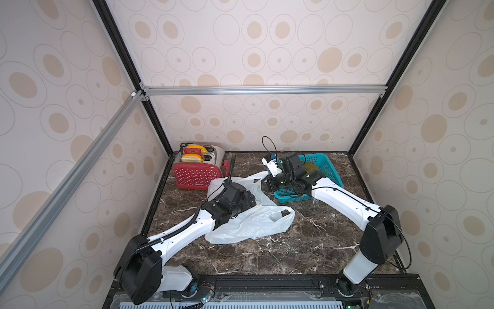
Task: Place the pineapple into a plastic bag & tie a knot
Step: Pick up the plastic bag at the center of the board, then adjust the pineapple in the basket.
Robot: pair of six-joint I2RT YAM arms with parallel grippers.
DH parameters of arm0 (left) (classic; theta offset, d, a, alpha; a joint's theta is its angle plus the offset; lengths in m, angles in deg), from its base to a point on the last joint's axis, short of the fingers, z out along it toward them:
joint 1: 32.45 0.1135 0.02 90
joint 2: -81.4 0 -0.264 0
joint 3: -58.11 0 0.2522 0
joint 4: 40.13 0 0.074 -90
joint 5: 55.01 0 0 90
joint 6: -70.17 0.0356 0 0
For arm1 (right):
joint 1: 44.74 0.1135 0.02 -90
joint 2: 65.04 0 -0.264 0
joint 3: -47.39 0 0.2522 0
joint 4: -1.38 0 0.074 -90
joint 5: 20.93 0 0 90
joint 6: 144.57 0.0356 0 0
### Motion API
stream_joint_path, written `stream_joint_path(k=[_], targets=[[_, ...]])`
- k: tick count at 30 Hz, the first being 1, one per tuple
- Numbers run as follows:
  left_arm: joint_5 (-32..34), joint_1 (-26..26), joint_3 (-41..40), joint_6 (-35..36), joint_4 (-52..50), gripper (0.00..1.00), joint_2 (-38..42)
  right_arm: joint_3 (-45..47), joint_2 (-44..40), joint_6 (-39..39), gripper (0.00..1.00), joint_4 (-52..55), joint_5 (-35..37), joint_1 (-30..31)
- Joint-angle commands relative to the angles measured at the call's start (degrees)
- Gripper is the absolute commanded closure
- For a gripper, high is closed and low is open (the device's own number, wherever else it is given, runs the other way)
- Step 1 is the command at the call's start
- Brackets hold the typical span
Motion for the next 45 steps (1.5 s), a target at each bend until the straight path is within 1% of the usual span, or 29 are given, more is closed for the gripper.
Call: stream_joint_path(k=[1, 4, 6, 7, 9, 11, 13, 15, 16, 18, 19, 20, 21, 22, 24, 25, 26, 28, 29, 32, 33, 34, 36, 38, 41, 43, 45], targets=[[7.1, -0.9, 0.3, -4.7, 2.1, 0.25, -1.4, -1.5, 1.0, 2.0, 1.0, 1.7, 1.1, 0.6], [11.3, -0.9, 0.3, -4.6, 1.3, 0.45, -2.5, -1.6, 1.1, 2.7, 1.0, 2.1, 1.2, 1.0], [14.0, -0.9, 0.4, -3.7, 0.3, 0.65, -2.2, -1.4, 1.0, 2.8, 1.0, 2.6, 1.5, 1.1], [15.1, -0.9, 0.3, -3.1, 0.1, 0.72, -1.9, -1.4, 0.9, 2.7, 1.0, 2.8, 1.7, 1.1], [16.7, -0.9, 0.3, -0.5, 0.0, 0.89, -1.0, -1.4, 0.8, 2.3, 1.0, 3.6, 2.1, 1.1], [16.6, -0.9, 0.8, 2.4, -0.4, 1.0, -0.1, -1.6, 0.6, 1.3, 1.0, 4.4, 2.4, 1.1], [14.1, -1.0, 2.1, 6.2, -1.7, 1.0, 0.6, -2.4, 0.6, -1.0, 1.0, 6.0, 3.4, 0.9], [9.1, -0.9, 4.0, 11.0, -4.4, 1.0, 1.4, -3.6, 1.3, -4.1, 1.0, 8.3, 3.6, 0.1], [5.3, -0.9, 5.3, 14.1, -6.3, 1.0, 1.5, -4.5, 1.9, -5.8, 1.0, 9.6, 3.7, -0.5], [-2.0, -0.7, 9.2, 19.7, -13.0, 1.0, 0.7, -5.9, 3.5, -9.6, 0.99, 11.6, 3.8, -1.9], [-6.5, -0.3, 11.1, 22.6, -16.3, 1.0, -0.2, -6.7, 4.5, -11.3, 0.96, 12.4, 3.9, -2.7], [-10.2, 0.2, 12.9, 24.1, -19.8, 1.0, -1.1, -7.6, 5.7, -12.8, 0.93, 13.5, 3.9, -3.3], [-13.1, 1.0, 13.8, 24.7, -21.7, 1.0, -1.8, -8.6, 6.6, -13.9, 0.89, 14.3, 3.6, -3.8], [-16.4, 2.1, 14.2, 24.8, -23.9, 1.0, -2.2, -9.7, 7.4, -15.0, 0.81, 15.2, 3.0, -4.0], [-20.2, 4.5, 13.6, 23.4, -23.4, 1.0, -2.2, -11.5, 8.2, -16.8, 0.59, 16.7, 1.5, -4.1], [-20.8, 5.6, 13.0, 22.1, -22.8, 1.0, -1.9, -12.4, 8.1, -17.5, 0.47, 17.6, 0.4, -4.2], [-20.7, 6.4, 12.6, 21.3, -20.4, 1.0, -1.7, -12.9, 7.4, -17.8, 0.38, 18.6, -0.5, -4.2], [-20.0, 7.2, 12.8, 21.1, -18.9, 1.0, -1.7, -12.9, 4.8, -18.6, 0.22, 20.3, -2.2, -4.4], [-19.3, 7.5, 13.5, 21.7, -18.8, 1.0, -2.1, -12.3, 2.8, -18.5, 0.16, 21.4, -3.0, -4.7], [-18.4, 7.4, 15.6, 25.2, -20.0, 1.0, -3.8, -8.8, -4.3, -17.4, 0.08, 24.5, -6.4, -6.5], [-18.4, 7.6, 15.9, 26.4, -20.1, 1.0, -4.2, -7.1, -6.6, -16.5, 0.08, 24.9, -6.9, -7.1], [-18.2, 7.5, 16.1, 27.8, -20.2, 1.0, -4.5, -5.0, -9.3, -14.9, 0.06, 25.1, -7.4, -8.0], [-17.8, 7.6, 16.1, 30.5, -19.9, 1.0, -4.6, -1.3, -14.0, -9.4, 0.03, 24.6, -4.9, -9.2], [-17.3, 7.5, 16.1, 33.1, -20.0, 1.0, -4.6, 1.2, -17.0, -2.4, 0.07, 23.8, -1.3, -10.2], [-17.4, 7.6, 16.5, 36.4, -20.4, 1.0, -4.7, 2.5, -17.9, 14.1, 0.12, 24.2, 6.9, -12.3], [-16.8, 7.6, 17.1, 37.8, -21.7, 1.0, -5.1, 3.1, -16.7, 25.2, 0.19, 23.7, 12.7, -12.8], [-16.1, 7.6, 17.7, 38.7, -23.5, 1.0, -5.3, 3.5, -14.6, 34.8, 0.23, 21.6, 17.4, -12.9]])
